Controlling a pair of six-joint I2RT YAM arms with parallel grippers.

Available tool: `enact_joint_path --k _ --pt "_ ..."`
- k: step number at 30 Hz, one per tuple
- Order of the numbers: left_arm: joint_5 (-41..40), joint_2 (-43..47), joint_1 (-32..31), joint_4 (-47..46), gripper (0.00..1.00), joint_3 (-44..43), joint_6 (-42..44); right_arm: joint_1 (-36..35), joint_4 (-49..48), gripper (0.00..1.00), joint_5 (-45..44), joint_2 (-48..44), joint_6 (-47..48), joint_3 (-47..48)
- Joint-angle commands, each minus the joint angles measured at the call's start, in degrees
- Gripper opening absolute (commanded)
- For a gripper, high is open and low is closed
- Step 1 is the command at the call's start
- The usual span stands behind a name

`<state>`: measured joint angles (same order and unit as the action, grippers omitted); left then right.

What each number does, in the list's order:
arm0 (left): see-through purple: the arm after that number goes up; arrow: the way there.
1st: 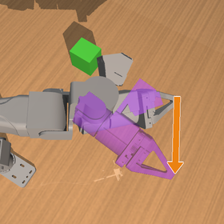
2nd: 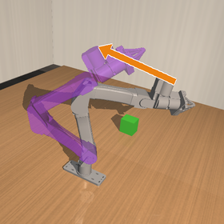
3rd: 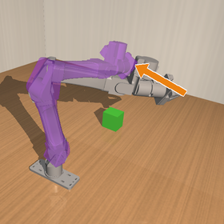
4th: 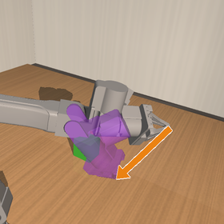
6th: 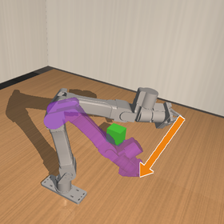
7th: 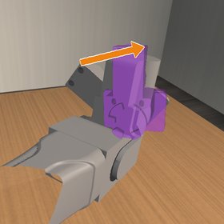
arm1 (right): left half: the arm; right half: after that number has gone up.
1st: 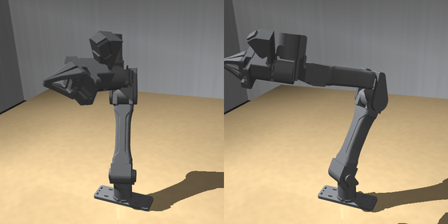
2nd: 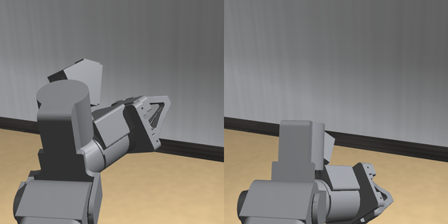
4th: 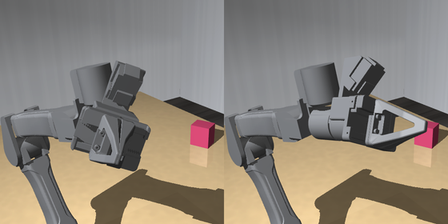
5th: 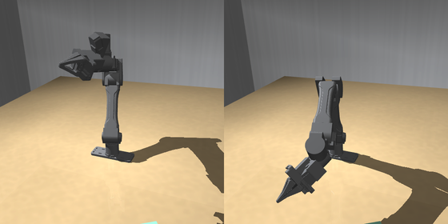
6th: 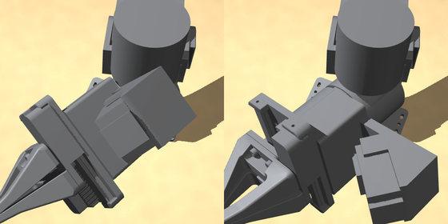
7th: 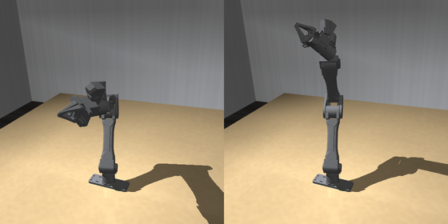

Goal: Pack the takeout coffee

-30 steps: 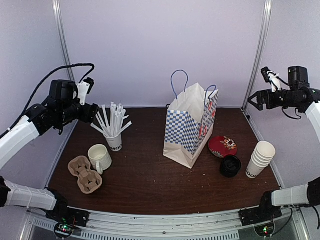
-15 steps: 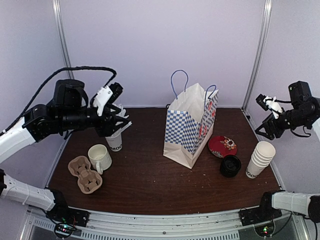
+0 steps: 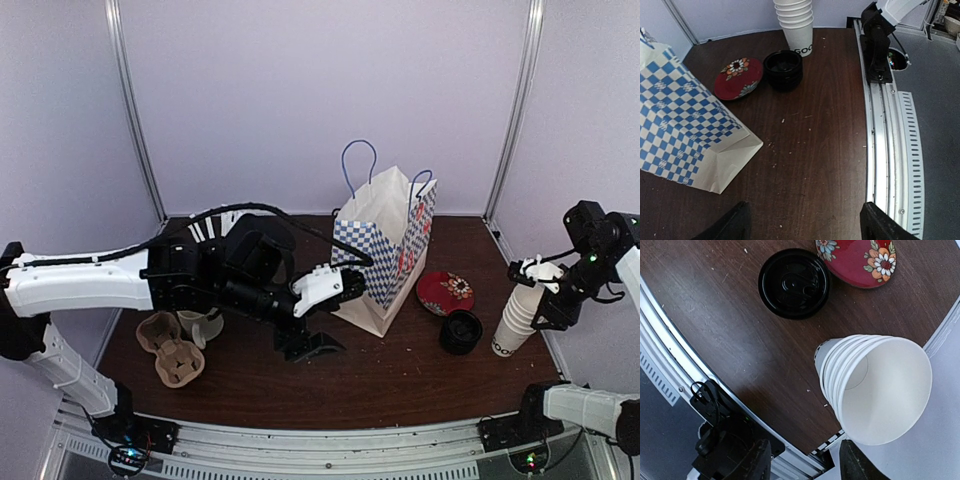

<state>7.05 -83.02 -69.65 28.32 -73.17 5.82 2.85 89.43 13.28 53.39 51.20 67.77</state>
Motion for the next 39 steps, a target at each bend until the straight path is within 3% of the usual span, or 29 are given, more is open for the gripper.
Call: enact_joint_path --k 1,10,24,39 --pt "5.1 -3.1 -1.2 -7.0 0.76 -2.5 -1.7 -0.4 0.3 0.46 -4.7 2.4 1.8 -0.1" --pt "5.4 -5.2 -1.7 -11.2 0.75 -2.2 -3.7 -0.5 -4.4 0.39 -6.2 6.1 2.0 -0.3" --pt "3.5 -6.5 -1.8 -11.2 0.74 -1.3 -4.5 -0.5 -6.7 0.22 -4.4 9.5 2.1 -0.4" --pt "2.7 -6.8 -1.8 -11.1 0.74 -0.5 -4.9 -0.5 -7.3 0.1 -3.1 10.9 1.5 -0.6"
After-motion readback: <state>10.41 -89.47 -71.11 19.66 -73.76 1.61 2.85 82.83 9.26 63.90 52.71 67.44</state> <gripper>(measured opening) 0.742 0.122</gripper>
